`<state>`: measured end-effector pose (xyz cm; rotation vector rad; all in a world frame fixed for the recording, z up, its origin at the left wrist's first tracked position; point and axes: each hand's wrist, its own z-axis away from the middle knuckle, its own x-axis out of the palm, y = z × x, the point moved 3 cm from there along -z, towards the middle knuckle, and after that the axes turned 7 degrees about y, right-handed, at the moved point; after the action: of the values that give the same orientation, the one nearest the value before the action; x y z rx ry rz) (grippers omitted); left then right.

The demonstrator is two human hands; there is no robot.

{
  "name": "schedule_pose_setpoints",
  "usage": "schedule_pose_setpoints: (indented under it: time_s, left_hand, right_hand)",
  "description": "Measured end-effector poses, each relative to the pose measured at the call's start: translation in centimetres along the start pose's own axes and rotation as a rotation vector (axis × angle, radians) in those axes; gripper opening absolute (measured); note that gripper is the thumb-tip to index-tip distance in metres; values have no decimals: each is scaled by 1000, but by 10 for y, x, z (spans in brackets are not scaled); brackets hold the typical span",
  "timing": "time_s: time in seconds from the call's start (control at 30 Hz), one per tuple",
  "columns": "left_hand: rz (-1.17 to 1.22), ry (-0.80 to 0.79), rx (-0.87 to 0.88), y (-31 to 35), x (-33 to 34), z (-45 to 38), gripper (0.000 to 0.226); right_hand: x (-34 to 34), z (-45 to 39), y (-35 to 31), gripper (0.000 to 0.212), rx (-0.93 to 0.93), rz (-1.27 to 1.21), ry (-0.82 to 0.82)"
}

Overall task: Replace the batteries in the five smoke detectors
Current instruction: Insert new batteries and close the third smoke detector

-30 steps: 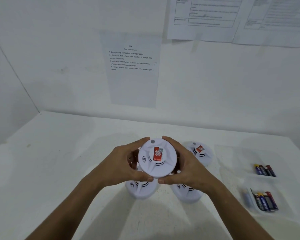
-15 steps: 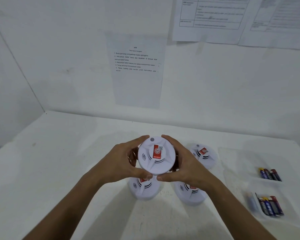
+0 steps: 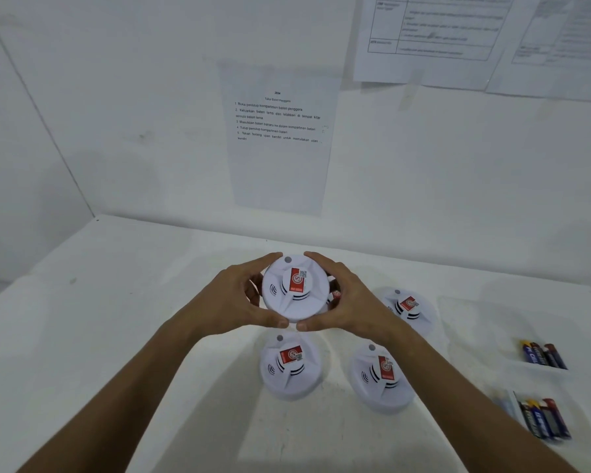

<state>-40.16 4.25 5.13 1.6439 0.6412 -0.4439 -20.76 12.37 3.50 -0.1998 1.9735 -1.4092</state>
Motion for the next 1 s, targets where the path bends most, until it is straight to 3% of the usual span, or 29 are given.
schedule_pose_setpoints:
  time_s: [0.27,0.67,0.87,1.0]
  left_hand:
    - [-53,6,-65,-29,-2,-12,95]
    - [-20,15,-124,-56,4,-14,79]
    - [-82,23,-127,-69,11,-17,74]
    - [-98,-15,-148,-80,16,-18,63]
  right_hand:
    - [26,-30,27,107,56,97,-19]
    - [51,-37,41,87,148,75,23]
    - [64,-40,47,89,165,213,-2]
    - [68,-43,47,74,160,310,-35]
